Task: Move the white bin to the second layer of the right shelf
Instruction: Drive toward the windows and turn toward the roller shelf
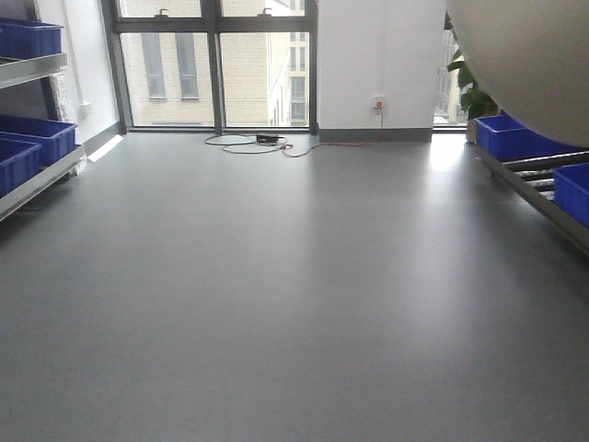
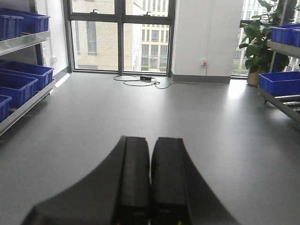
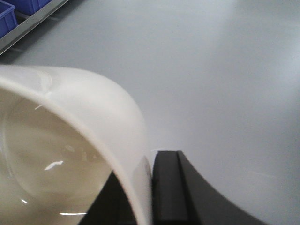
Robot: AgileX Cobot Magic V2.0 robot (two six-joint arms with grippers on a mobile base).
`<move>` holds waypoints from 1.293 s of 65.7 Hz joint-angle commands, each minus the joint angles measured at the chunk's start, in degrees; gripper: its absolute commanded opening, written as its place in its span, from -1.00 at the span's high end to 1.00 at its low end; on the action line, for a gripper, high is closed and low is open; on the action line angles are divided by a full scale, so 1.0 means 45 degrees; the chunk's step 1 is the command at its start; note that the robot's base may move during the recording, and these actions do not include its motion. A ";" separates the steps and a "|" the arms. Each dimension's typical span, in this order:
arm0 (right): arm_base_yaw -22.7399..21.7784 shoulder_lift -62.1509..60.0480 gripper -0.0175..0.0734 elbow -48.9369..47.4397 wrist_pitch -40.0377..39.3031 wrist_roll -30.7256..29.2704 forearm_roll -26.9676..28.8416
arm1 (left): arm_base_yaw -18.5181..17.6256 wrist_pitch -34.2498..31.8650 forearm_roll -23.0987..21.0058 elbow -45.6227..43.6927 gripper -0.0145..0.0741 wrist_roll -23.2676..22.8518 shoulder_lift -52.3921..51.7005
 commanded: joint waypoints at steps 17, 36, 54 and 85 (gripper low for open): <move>-0.0044 0.0025 0.50 -0.0418 -0.1204 -0.0029 -0.0068 | -0.0071 -0.1089 -0.0014 0.0468 0.48 -0.0094 -0.0040; -0.0044 0.0025 0.50 -0.0418 -0.1204 -0.0029 -0.0068 | -0.0071 -0.1089 -0.0014 0.0468 0.48 -0.0094 -0.0040; -0.0044 0.0025 0.50 -0.0418 -0.1204 -0.0029 -0.0068 | -0.0071 -0.1089 -0.0014 0.0468 0.48 -0.0094 -0.0040; -0.0044 0.0025 0.50 -0.0418 -0.1204 -0.0029 -0.0068 | -0.0071 -0.1089 -0.0014 0.0468 0.48 -0.0094 -0.0040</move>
